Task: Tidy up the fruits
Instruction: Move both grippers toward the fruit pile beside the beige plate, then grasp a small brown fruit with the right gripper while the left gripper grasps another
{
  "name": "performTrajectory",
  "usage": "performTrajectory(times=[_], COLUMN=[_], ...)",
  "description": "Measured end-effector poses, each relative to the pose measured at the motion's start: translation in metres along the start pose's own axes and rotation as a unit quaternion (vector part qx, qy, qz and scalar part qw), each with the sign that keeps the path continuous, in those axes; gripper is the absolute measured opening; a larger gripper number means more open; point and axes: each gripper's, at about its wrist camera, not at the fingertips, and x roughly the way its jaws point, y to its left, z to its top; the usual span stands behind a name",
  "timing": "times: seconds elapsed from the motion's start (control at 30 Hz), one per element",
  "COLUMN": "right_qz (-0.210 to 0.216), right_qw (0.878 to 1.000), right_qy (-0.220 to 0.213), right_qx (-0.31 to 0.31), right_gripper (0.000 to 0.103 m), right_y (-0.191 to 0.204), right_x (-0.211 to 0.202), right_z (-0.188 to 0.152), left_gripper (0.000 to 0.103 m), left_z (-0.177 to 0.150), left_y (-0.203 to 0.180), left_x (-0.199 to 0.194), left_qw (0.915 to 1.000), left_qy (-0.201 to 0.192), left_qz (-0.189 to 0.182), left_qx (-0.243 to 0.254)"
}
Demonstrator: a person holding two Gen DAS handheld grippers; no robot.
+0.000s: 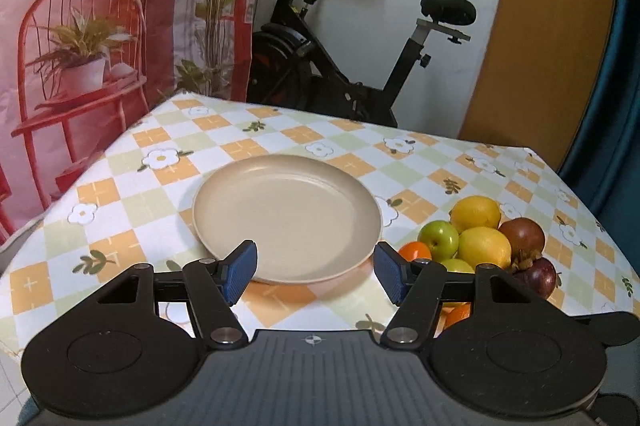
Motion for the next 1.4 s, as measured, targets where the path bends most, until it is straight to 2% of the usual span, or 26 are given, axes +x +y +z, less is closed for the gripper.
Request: performTrajectory(times=[0.13,0.37,0.43,0.47,0.57,0.6,0.67,0.83,1.0,1.13,1.23,1.4], right_qz=[0.005,0.004,0.004,0.005,0.006,0.007,0.005,-0.036,-0.073,-0.076,-0.075,-0.075], right_qw=[1.0,1.0,0.999,0.999,1.0,1.0,1.0,0.997,0.985,0.982,0.982,0.981], right_qy=[0.018,0.031,0.033,0.033,0.024,0.021,0.006,-0.066,-0.133,-0.147,-0.146,-0.148], right_qx=[0.002,0.002,0.005,0.006,0.01,0.009,0.01,0.034,0.079,0.093,0.09,0.098], right_gripper=[0.034,0.034,0.033,0.028,0.028,0.028,0.028,0.028,0.028,0.028,0.028,0.028], right_y=[0.002,0.001,0.0,0.001,-0.002,-0.003,-0.004,-0.019,-0.043,-0.051,-0.051,-0.051], right_x=[0.011,0.017,0.019,0.018,0.016,0.015,0.009,-0.019,-0.049,-0.056,-0.056,-0.055], right_z=[-0.005,-0.008,-0.009,-0.01,-0.01,-0.01,-0.009,0.001,0.011,0.012,0.012,0.008], left_gripper=[0.068,0.068,0.068,0.068,0.067,0.066,0.053,0.036,0.036,0.035,0.035,0.035], left_z=[-0.003,-0.006,-0.008,-0.008,-0.01,-0.01,-0.012,-0.017,-0.023,-0.022,-0.022,-0.025], left_y=[0.005,0.008,0.007,0.007,0.008,0.008,0.006,-0.005,-0.03,-0.031,-0.032,-0.044], left_x=[0.006,0.014,0.016,0.017,0.019,0.019,0.02,0.023,0.035,0.054,0.062,0.071], left_qw=[0.9998,0.9988,0.9984,0.9982,0.9975,0.9974,0.9973,0.9961,0.989,0.9838,0.9834,0.9828], left_qy=[0.016,0.041,0.048,0.052,0.057,0.057,0.057,0.06,0.064,0.091,0.097,0.098], left_qz=[-0.008,-0.021,-0.023,-0.022,-0.035,-0.038,-0.043,-0.064,-0.116,-0.153,-0.154,-0.156], left_qx=[-0.008,-0.018,-0.017,-0.018,-0.022,-0.022,-0.015,0.012,0.066,0.018,0.002,0.015])
